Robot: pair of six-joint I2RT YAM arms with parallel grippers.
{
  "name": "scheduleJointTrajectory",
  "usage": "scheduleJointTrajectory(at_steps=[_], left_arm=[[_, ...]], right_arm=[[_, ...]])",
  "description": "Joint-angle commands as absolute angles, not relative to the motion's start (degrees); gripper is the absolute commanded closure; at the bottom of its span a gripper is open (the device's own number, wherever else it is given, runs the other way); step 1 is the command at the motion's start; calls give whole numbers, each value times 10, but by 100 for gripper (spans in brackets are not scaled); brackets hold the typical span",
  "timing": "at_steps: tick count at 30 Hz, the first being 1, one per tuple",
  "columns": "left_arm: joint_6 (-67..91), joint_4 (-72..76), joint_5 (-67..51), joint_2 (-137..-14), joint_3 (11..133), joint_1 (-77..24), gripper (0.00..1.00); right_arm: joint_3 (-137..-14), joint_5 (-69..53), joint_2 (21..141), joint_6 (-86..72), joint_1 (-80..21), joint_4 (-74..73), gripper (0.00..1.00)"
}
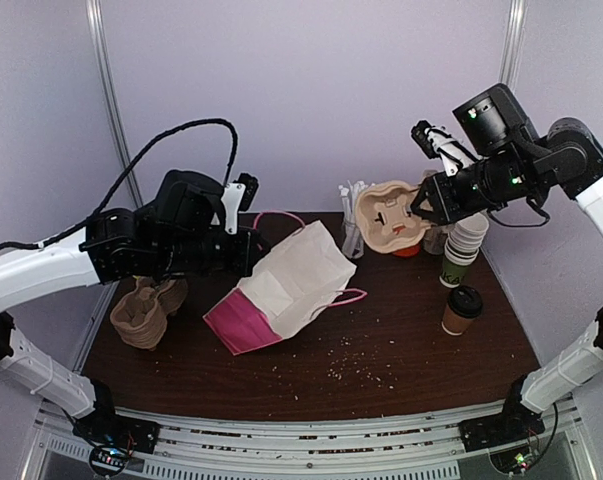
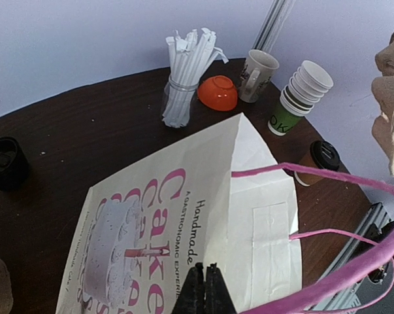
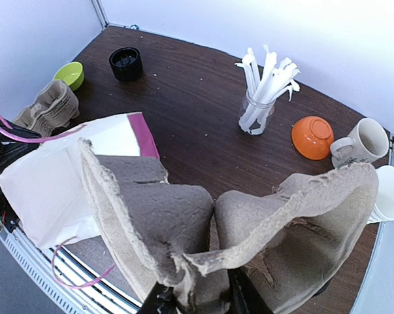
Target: Pack the takeout coffee
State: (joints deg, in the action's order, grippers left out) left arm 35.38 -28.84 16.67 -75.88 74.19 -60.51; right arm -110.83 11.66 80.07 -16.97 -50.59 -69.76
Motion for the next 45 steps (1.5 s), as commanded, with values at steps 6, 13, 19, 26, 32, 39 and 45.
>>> scheduleJointTrajectory(at_steps=[6,13,19,26,32,39,45], left_arm=[[410,-243,64,-791,804,-602,100],[458,-221,-6,-831,846,-602,100],[497,-182,-29,-842,817,-602,100],[515,-145,-46,-850,768,-602,100],[524,-129,-55,-850,744,-602,100],[523,-139,-36,-838,736,-602,100],[525,-156,4,-811,723,-602,100]], right_arm=[[-1135,41,814,-154,-509,-699,75],[-1161,53,787,-165,-509,-715,75],[-1150,44,774,-166,-509,-719,75],[-1105,15,781,-161,-509,-706,74],[-1094,-24,813,-154,-515,-678,75],[-1114,-21,848,-144,-523,-675,75],[-1123,-27,866,-133,-531,-672,74]])
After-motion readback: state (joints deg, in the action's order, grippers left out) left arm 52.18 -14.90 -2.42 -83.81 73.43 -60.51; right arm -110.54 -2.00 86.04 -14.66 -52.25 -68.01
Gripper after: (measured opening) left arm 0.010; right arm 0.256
